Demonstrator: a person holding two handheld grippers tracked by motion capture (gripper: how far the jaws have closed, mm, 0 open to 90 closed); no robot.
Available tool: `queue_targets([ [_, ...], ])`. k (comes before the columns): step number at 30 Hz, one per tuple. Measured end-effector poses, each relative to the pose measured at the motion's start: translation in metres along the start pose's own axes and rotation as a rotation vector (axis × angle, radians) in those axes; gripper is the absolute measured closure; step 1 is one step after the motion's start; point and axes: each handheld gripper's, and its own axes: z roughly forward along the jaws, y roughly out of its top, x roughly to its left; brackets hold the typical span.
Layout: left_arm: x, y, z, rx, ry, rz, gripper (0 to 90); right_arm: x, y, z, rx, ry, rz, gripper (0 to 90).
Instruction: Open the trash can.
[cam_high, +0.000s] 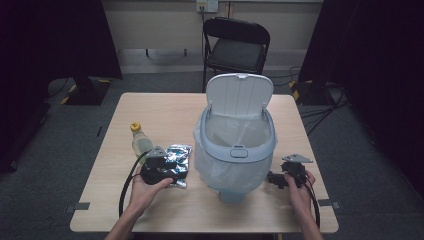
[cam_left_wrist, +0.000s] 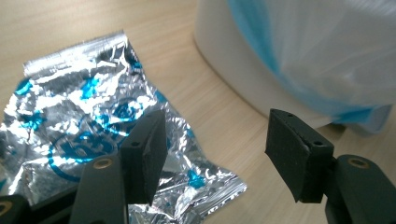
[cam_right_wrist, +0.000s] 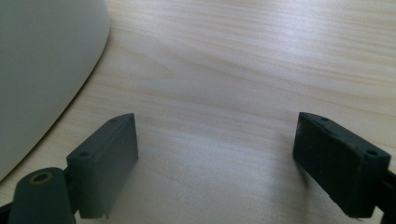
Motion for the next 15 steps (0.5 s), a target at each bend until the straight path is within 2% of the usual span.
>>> queue_targets([
  [1, 0.000, 0.000, 0.003, 0.012, 0.007, 0.017, 38.7, 0.000, 0.000, 0.000, 0.000, 0.000, 0.000, 12.8],
  [3, 0.001, -0.001, 0.009, 0.010, 0.025, 0.007, 38.8, 0.000, 0.000, 0.000, 0.000, 0.000, 0.000, 12.8],
  [4, 0.001, -0.001, 0.011, 0.018, 0.026, 0.014, 38.8, 0.000, 0.000, 0.000, 0.000, -0.001, -0.001, 12.8],
  [5, -0.001, -0.001, 0.014, 0.019, 0.039, 0.011, 38.8, 0.000, 0.000, 0.000, 0.000, 0.000, 0.000, 12.8],
  [7, -0.004, -0.003, 0.017, 0.045, 0.087, 0.044, 35.8, 0.000, 0.000, 0.000, -0.001, 0.001, -0.002, 12.9],
  [8, -0.004, -0.004, 0.018, 0.051, 0.092, 0.047, 35.3, 0.000, 0.000, 0.000, 0.000, -0.001, -0.003, 12.9],
  [9, -0.003, -0.005, 0.020, 0.062, 0.075, 0.042, 35.3, 0.000, 0.000, 0.000, -0.001, 0.000, -0.004, 12.9],
  [11, -0.002, -0.008, 0.023, 0.064, 0.092, 0.040, 35.4, 0.000, 0.000, 0.000, -0.001, 0.001, -0.004, 12.9],
  [13, -0.002, -0.012, 0.028, 0.090, 0.099, 0.036, 36.6, 0.000, 0.000, 0.000, -0.001, 0.000, -0.004, 12.9],
  [15, -0.003, -0.015, 0.032, 0.095, 0.135, 0.044, 37.2, 0.000, 0.000, 0.000, -0.001, 0.000, -0.003, 12.9],
])
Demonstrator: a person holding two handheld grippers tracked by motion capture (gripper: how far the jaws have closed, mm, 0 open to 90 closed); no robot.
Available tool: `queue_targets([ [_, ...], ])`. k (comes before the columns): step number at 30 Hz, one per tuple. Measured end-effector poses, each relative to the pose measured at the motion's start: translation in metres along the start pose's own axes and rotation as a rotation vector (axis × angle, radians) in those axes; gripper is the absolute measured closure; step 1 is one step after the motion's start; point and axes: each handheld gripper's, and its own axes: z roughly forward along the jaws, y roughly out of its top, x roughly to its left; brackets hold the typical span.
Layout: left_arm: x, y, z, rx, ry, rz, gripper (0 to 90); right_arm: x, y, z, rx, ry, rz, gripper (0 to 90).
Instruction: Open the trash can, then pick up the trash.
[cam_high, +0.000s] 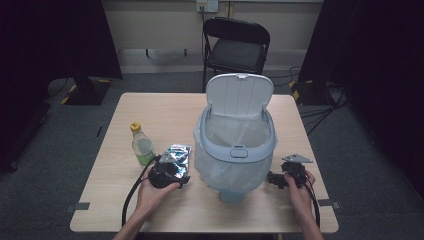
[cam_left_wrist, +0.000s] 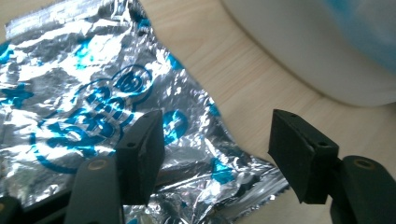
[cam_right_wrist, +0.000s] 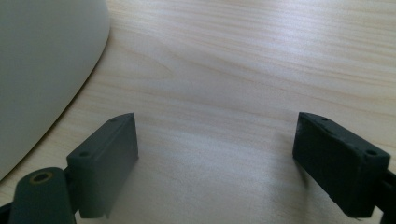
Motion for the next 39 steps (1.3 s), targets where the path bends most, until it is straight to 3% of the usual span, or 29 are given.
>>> queue_targets([
  [4, -0.001, 0.000, 0.001, 0.017, 0.036, 0.031, 37.7, 0.000, 0.000, 0.000, 0.001, 0.000, 0.000, 12.9],
  [9, -0.003, -0.001, 0.001, 0.019, 0.078, 0.071, 44.5, 0.000, 0.000, 0.000, 0.001, 0.001, -0.001, 12.9],
  [13, -0.002, 0.000, 0.001, 0.017, 0.077, 0.060, 46.5, 0.000, 0.000, 0.000, 0.001, 0.001, -0.001, 12.9],
  [15, 0.001, 0.000, 0.000, 0.017, 0.086, 0.052, 55.8, 0.000, 0.000, 0.000, 0.000, 0.002, -0.003, 12.8],
  [18, 0.003, 0.000, -0.001, 0.025, 0.100, 0.046, 58.0, 0.000, 0.000, 0.000, 0.001, 0.001, -0.001, 12.8],
  [20, 0.002, 0.001, 0.000, 0.015, 0.101, 0.020, 60.5, 0.000, 0.000, 0.000, 0.001, 0.002, -0.002, 12.8],
  [21, 0.003, 0.001, 0.000, 0.015, 0.088, 0.016, 70.0, 0.000, 0.000, 0.000, 0.001, 0.001, -0.001, 12.8],
  [24, 0.008, 0.001, -0.002, 0.024, 0.075, 0.017, 73.2, 0.000, 0.000, 0.000, 0.001, 0.002, -0.001, 12.8],
  [30, 0.015, 0.000, -0.002, 0.008, 0.054, -0.042, 86.4, 0.000, 0.000, 0.000, 0.003, 0.003, -0.001, 12.3],
  [37, 0.021, -0.002, -0.002, -0.021, 0.021, -0.094, 89.8, 0.000, 0.000, 0.000, 0.003, 0.003, -0.001, 12.3],
  [38, 0.023, -0.002, -0.001, -0.032, 0.008, -0.095, 90.0, 0.000, 0.000, 0.000, 0.003, 0.003, -0.001, 12.3],
  [39, 0.024, -0.002, 0.000, -0.051, -0.017, -0.123, 90.0, 0.000, 0.001, 0.000, 0.002, 0.003, -0.002, 12.2],
])
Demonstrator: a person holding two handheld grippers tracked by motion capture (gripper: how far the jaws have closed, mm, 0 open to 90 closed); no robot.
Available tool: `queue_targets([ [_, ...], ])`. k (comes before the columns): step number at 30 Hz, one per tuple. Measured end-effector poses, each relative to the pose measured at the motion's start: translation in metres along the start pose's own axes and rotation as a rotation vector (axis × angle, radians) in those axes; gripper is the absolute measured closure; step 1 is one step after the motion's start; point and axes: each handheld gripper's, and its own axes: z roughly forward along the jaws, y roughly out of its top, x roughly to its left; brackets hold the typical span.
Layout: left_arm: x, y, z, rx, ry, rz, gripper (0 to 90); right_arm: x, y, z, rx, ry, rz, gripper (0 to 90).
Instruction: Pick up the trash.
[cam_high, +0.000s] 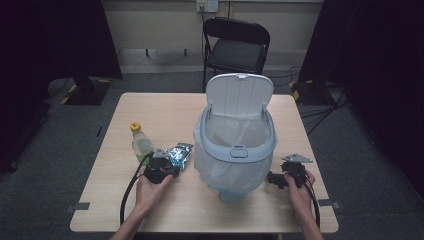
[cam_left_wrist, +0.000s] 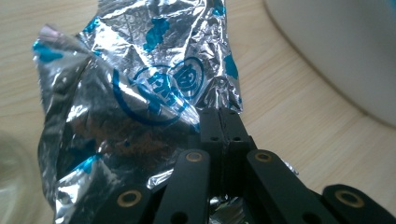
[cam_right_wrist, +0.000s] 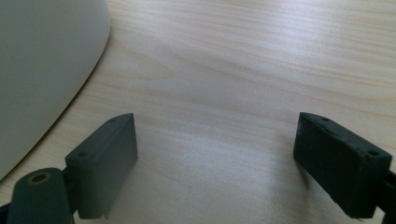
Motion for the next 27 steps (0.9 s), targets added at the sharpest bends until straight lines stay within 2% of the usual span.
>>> queue_targets([
  [6, 0.004, 0.002, -0.004, -0.070, -0.057, -0.044, 90.0, 0.000, 0.000, 0.000, 0.001, 0.002, -0.002, 12.2],
  [8, 0.004, 0.003, -0.009, -0.092, -0.056, -0.054, 90.0, 0.000, 0.000, 0.000, 0.001, 0.002, -0.001, 12.2],
  [9, 0.005, 0.003, -0.012, -0.105, -0.059, -0.054, 90.0, 0.000, 0.000, 0.000, 0.001, 0.002, -0.001, 12.2],
  [10, 0.007, 0.004, -0.015, -0.114, -0.063, -0.034, 90.0, 0.000, 0.000, 0.000, 0.001, 0.002, -0.001, 12.2],
  [12, 0.005, 0.006, -0.022, -0.153, -0.074, -0.044, 90.0, 0.000, 0.000, 0.000, 0.001, 0.002, -0.001, 12.2],
  [13, 0.006, 0.007, -0.027, -0.169, -0.072, -0.030, 90.0, 0.000, 0.000, 0.000, 0.002, 0.001, -0.001, 12.2],
  [18, 0.009, 0.010, -0.044, -0.249, -0.091, -0.046, 90.0, 0.000, 0.000, 0.000, 0.001, 0.002, -0.002, 12.1],
  [21, 0.012, 0.012, -0.050, -0.269, -0.092, -0.036, 90.0, 0.000, 0.000, 0.000, 0.002, 0.001, 0.000, 12.1],
  [22, 0.012, 0.012, -0.052, -0.278, -0.100, -0.047, 90.0, 0.000, 0.000, 0.000, 0.002, 0.001, 0.000, 12.1],
  [27, 0.013, 0.014, -0.057, -0.304, -0.102, -0.050, 90.0, 0.000, 0.000, 0.000, 0.002, 0.001, 0.000, 12.1],
])
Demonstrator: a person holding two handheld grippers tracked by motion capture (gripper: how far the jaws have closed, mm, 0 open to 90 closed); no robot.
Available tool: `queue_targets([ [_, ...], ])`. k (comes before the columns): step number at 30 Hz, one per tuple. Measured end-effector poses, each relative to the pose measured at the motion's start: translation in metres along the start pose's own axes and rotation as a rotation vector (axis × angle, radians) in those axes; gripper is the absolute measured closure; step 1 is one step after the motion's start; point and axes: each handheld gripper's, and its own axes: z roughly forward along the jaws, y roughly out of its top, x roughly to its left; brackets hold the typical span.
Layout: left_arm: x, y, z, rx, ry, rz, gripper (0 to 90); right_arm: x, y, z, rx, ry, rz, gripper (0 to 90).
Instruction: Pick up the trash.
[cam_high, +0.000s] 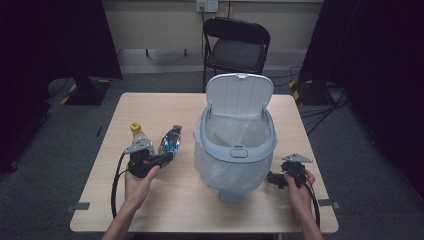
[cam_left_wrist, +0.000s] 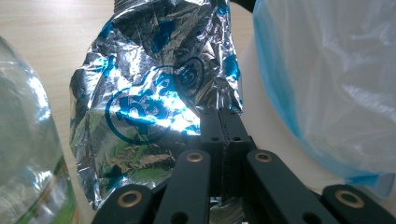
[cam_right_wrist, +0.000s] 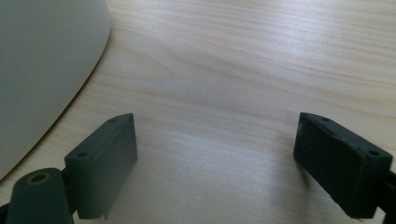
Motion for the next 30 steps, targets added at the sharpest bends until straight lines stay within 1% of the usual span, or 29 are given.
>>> queue_targets([
  [3, 0.000, 0.002, -0.004, -0.030, -0.018, -0.010, 90.0, 0.000, 0.000, 0.000, 0.000, 0.000, 0.000, 12.1],
  [4, 0.000, 0.003, -0.005, -0.039, -0.021, -0.006, 90.0, 0.000, 0.000, 0.000, 0.000, 0.000, 0.000, 12.1],
  [5, -0.001, 0.004, -0.006, -0.038, -0.016, 0.002, 90.0, 0.000, 0.000, 0.000, 0.000, 0.000, 0.000, 12.1],
  [6, -0.002, 0.006, -0.007, -0.048, -0.025, 0.002, 90.0, 0.000, 0.000, 0.000, 0.000, 0.000, 0.001, 12.1],
  [8, -0.005, 0.009, -0.009, -0.065, -0.029, 0.015, 90.0, 0.000, 0.000, 0.000, -0.001, 0.000, -0.001, 12.0],
  [9, -0.007, 0.012, -0.011, -0.070, -0.036, 0.029, 90.0, 0.000, 0.000, 0.000, -0.001, 0.000, -0.001, 12.1],
  [12, -0.010, 0.015, -0.014, -0.098, -0.046, 0.037, 90.0, 0.000, 0.000, 0.000, -0.001, 0.000, -0.001, 12.0],
  [13, -0.011, 0.016, -0.015, -0.105, -0.048, 0.033, 90.0, 0.000, 0.000, 0.000, -0.001, 0.000, -0.002, 12.0],
  [14, -0.011, 0.017, -0.016, -0.103, -0.046, 0.036, 90.0, 0.000, 0.000, 0.000, -0.001, 0.000, -0.001, 12.0],
  [16, -0.012, 0.018, -0.018, -0.114, -0.049, 0.033, 90.0, 0.000, 0.000, 0.000, -0.001, -0.001, -0.001, 12.0],
  [18, -0.014, 0.021, -0.021, -0.122, -0.055, 0.045, 90.0, 0.000, 0.000, 0.000, -0.001, 0.000, -0.001, 12.0],
  [23, -0.023, 0.029, -0.030, -0.155, -0.069, 0.080, 90.0, 0.000, 0.000, 0.000, -0.001, -0.001, -0.002, 12.0],
  [27, -0.029, 0.033, -0.036, -0.179, -0.075, 0.087, 90.0, 0.000, 0.000, 0.000, -0.001, 0.000, -0.001, 12.0],
  [28, -0.030, 0.034, -0.037, -0.181, -0.076, 0.098, 89.9, 0.000, 0.000, 0.000, -0.001, -0.001, -0.001, 12.0],
  [30, -0.031, 0.037, -0.039, -0.192, -0.081, 0.103, 90.0, 0.000, 0.000, 0.000, -0.001, 0.000, -0.001, 12.0],
])
